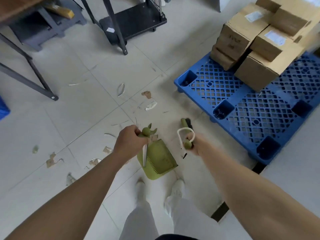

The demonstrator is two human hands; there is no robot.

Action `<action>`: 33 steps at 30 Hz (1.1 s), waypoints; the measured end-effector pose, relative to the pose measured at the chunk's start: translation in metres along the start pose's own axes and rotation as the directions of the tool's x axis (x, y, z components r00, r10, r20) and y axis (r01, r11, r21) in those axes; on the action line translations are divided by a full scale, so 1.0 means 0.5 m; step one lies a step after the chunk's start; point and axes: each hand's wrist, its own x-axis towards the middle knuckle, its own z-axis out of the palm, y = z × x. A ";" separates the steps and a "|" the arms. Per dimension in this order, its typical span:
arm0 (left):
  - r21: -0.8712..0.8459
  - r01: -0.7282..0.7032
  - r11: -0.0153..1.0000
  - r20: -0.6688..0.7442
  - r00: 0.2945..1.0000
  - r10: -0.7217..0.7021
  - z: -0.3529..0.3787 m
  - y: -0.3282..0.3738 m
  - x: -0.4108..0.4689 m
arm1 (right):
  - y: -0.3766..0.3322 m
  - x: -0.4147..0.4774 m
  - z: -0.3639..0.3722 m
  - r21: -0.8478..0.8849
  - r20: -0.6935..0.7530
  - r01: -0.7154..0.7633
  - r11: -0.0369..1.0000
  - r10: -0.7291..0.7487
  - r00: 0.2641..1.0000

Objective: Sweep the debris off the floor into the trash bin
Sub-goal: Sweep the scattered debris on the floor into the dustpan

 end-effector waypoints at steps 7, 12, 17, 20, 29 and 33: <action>-0.047 0.087 0.995 -0.107 0.990 -0.092 -0.028 -0.037 -0.018 | -0.089 0.005 0.013 -0.118 0.164 -0.004 0.993 0.024 0.986; -0.082 0.118 0.990 -0.163 0.978 -0.130 -0.065 -0.041 -0.021 | -0.106 -0.055 0.061 -0.157 0.083 0.075 0.985 -0.063 0.995; -0.110 0.141 0.984 -0.177 0.971 -0.160 -0.105 -0.075 -0.031 | -0.070 -0.035 0.096 -0.075 -0.008 0.042 0.996 -0.043 0.999; -0.134 0.168 0.977 -0.201 0.960 -0.193 -0.131 -0.110 -0.040 | -0.004 -0.015 0.138 -0.068 0.049 0.022 0.997 -0.019 0.999; -0.208 0.274 0.939 -0.218 0.923 -0.317 -0.206 -0.210 -0.054 | 0.061 -0.050 0.331 -0.053 0.295 -0.067 0.996 0.079 0.952; -0.247 0.281 0.928 -0.215 0.917 -0.335 -0.237 -0.235 -0.046 | 0.020 -0.060 0.349 -0.055 0.322 -0.130 0.990 0.141 0.936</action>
